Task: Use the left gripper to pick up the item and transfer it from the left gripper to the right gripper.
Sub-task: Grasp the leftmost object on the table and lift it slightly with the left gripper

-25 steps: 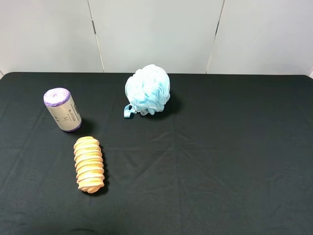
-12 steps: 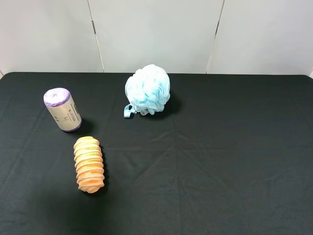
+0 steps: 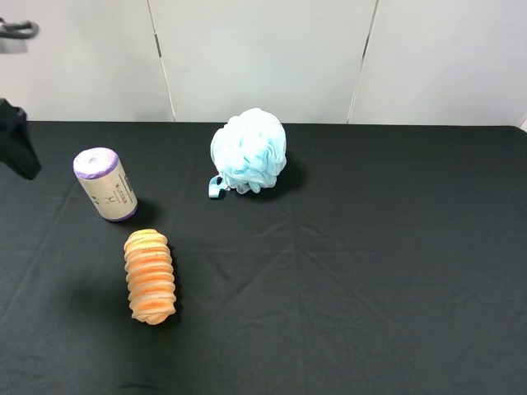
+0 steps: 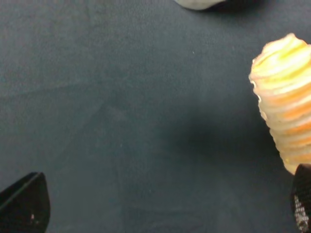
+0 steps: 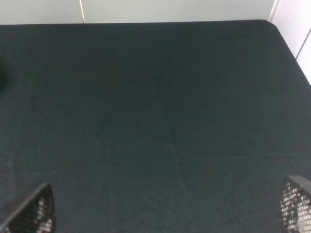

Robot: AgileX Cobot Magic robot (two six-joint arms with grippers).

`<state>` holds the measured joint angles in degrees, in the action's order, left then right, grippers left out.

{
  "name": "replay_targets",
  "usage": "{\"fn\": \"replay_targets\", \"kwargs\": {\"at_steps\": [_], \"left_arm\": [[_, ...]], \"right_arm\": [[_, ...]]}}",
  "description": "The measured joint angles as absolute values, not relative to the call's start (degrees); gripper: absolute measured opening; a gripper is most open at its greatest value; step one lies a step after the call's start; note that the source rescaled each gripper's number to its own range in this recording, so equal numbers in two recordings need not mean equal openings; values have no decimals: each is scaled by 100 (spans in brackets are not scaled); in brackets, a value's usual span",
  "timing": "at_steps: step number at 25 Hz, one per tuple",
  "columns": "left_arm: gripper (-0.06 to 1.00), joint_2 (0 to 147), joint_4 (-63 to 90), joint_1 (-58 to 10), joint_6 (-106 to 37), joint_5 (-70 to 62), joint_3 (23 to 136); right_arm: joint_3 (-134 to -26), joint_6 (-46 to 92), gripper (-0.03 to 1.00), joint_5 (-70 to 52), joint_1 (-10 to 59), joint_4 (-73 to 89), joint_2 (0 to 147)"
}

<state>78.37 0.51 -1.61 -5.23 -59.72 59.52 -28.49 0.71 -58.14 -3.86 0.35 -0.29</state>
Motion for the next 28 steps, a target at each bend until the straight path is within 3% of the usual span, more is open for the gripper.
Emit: {"fn": "replay_targets", "kwargs": {"at_steps": [11,28], "left_arm": [[100,8954,62,-561,-559,-5049,6001],[100,10590,0,-1075,-279,-4873,7005]], "right_arm": [[-2849,71,100,-5814,-386,35,-29],[-2849,71,100,-5814,-386,35,-29]]}}
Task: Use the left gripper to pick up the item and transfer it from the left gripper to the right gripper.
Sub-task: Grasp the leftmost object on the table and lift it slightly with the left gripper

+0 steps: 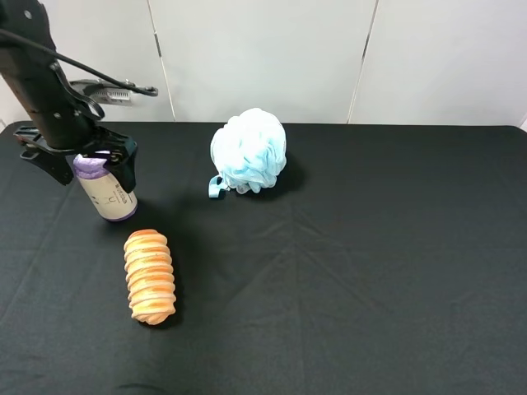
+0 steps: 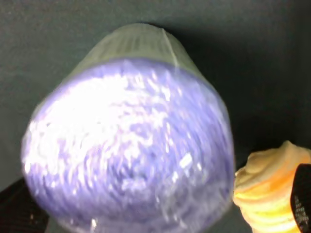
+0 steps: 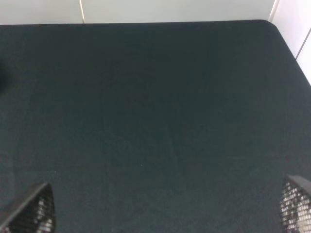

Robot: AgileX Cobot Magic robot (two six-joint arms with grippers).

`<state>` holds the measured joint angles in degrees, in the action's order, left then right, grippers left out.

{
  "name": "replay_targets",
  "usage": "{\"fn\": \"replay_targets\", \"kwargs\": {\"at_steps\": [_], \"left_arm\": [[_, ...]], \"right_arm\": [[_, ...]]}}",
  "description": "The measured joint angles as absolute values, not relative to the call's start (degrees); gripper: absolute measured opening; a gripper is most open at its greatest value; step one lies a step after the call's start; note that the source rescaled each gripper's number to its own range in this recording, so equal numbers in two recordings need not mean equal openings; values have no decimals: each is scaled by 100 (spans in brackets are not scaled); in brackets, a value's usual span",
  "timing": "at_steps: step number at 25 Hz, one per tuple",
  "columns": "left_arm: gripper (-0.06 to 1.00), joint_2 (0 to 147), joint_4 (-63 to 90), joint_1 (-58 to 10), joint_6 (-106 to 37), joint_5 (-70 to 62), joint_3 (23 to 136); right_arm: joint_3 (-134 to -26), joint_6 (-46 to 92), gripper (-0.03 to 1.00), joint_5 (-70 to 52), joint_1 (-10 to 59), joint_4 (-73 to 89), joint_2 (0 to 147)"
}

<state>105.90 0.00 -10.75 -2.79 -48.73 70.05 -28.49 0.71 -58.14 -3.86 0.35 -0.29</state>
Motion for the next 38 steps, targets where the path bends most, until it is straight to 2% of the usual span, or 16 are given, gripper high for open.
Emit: {"fn": "replay_targets", "kwargs": {"at_steps": [15,16,19,20,22,24,38], "left_arm": [[100,10995,-190,-1091,-112,-4296,7018],[98,10995,-190,-1091,-112,-4290,7018],[81,10995,-190,-1091,-112,-4272,7018],[69,10995,-190,-1091,-138,-4272,7018],[40,10995,-190,-1091,-225,-4272,7018],[0,10995,-216,-1091,-284,-4272,7018],[0,10995,-216,-1091,-327,-4272,7029]], "right_arm": [[-2849,71,100,-5814,-386,35,-29],[-2849,71,100,-5814,-386,35,-29],[-2849,71,100,-5814,-386,35,-29],[-2849,71,100,-5814,-386,35,-29],[-2849,71,100,-5814,-386,40,-29],[-2849,71,100,-5820,-386,39,-29],[-2849,71,100,-5814,-386,39,-29]]}}
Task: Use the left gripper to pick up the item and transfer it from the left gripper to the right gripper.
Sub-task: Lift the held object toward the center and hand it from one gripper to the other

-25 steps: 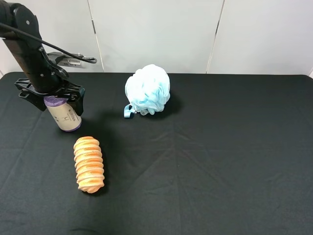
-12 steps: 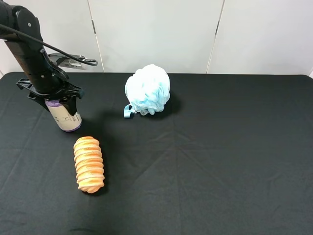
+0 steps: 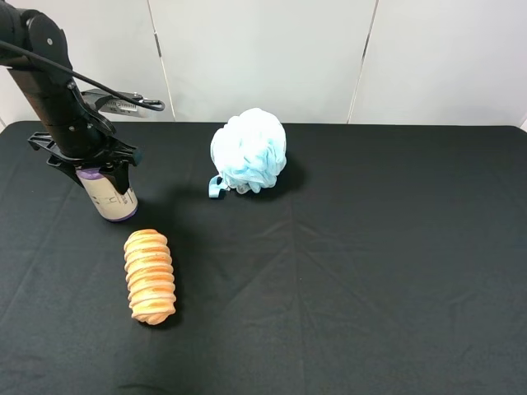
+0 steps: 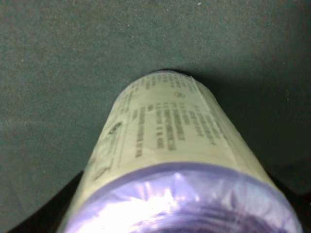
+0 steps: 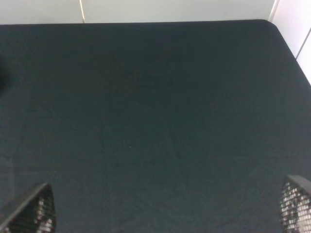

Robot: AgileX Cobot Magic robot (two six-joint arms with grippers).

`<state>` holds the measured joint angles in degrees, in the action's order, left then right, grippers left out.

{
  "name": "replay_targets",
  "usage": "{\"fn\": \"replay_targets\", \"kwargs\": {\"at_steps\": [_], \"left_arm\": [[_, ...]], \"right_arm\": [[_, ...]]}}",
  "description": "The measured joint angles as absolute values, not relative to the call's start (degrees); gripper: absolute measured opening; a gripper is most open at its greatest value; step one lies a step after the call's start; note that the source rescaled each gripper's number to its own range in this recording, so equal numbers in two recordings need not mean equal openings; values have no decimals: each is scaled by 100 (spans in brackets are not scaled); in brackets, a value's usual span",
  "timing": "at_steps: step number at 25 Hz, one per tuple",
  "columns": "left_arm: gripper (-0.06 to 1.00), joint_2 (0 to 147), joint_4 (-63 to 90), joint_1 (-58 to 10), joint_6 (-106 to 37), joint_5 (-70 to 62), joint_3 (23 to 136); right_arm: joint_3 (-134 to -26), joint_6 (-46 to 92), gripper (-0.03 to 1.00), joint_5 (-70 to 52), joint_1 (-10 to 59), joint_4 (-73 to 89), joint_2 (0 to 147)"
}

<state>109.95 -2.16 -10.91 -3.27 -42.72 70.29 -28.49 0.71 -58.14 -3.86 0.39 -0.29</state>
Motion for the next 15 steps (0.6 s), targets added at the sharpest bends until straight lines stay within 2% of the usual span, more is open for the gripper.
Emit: {"fn": "replay_targets", "kwargs": {"at_steps": [15], "left_arm": [[0,10074,108,-1091,-327,-4920,7590]], "right_arm": [[-2849,71,100,-5814,-386,39,-29]]}}
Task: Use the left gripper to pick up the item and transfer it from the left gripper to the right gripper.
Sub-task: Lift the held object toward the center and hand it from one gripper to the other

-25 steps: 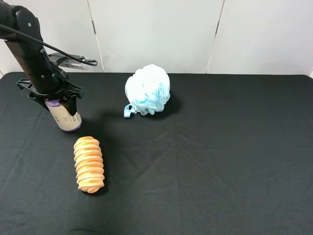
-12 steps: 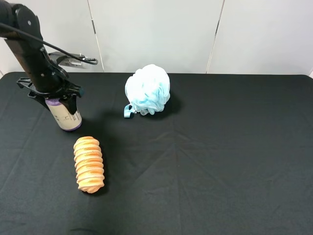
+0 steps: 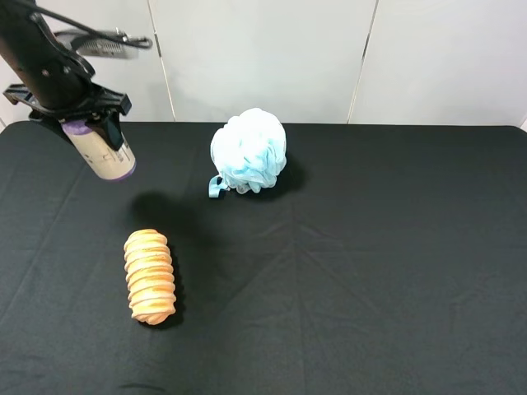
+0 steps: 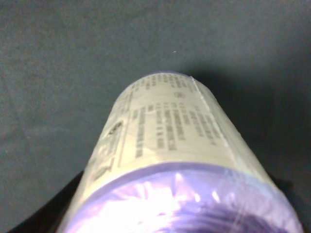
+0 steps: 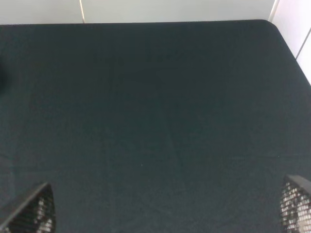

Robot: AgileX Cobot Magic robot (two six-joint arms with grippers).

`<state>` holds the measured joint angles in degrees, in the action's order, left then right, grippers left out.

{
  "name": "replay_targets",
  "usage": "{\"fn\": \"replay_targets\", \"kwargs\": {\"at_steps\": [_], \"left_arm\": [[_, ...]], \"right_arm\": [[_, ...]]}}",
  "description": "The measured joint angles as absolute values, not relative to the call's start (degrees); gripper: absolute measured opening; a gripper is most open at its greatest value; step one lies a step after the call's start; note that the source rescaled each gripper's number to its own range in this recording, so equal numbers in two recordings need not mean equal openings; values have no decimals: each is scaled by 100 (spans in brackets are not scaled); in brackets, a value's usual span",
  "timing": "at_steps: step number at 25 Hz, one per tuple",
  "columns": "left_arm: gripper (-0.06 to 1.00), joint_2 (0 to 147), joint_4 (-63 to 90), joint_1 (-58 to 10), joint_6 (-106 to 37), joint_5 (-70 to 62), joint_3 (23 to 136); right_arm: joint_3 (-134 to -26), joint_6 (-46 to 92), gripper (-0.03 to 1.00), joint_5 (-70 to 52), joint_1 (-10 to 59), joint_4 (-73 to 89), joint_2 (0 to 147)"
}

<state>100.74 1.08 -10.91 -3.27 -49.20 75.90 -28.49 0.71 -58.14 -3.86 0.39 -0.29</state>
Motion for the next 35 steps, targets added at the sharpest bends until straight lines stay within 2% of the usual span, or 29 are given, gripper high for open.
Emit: {"fn": "replay_targets", "kwargs": {"at_steps": [13,20,26,35], "left_arm": [[0,9885,1930,-1091,-342,-5212,7598],[0,9885,3174,-1091,-979,-5436,7600],[0,9885,3424,-1124,-1128,-5648,7600],[0,9885,3480,-1971,-1340,-5642,7600]], "right_arm": [[-2849,71,100,-5814,-386,42,-29],[-2849,71,100,-5814,-386,42,-29],[-2849,71,100,-5814,-386,42,-29],[-2849,71,100,-5814,-386,46,-29]]}}
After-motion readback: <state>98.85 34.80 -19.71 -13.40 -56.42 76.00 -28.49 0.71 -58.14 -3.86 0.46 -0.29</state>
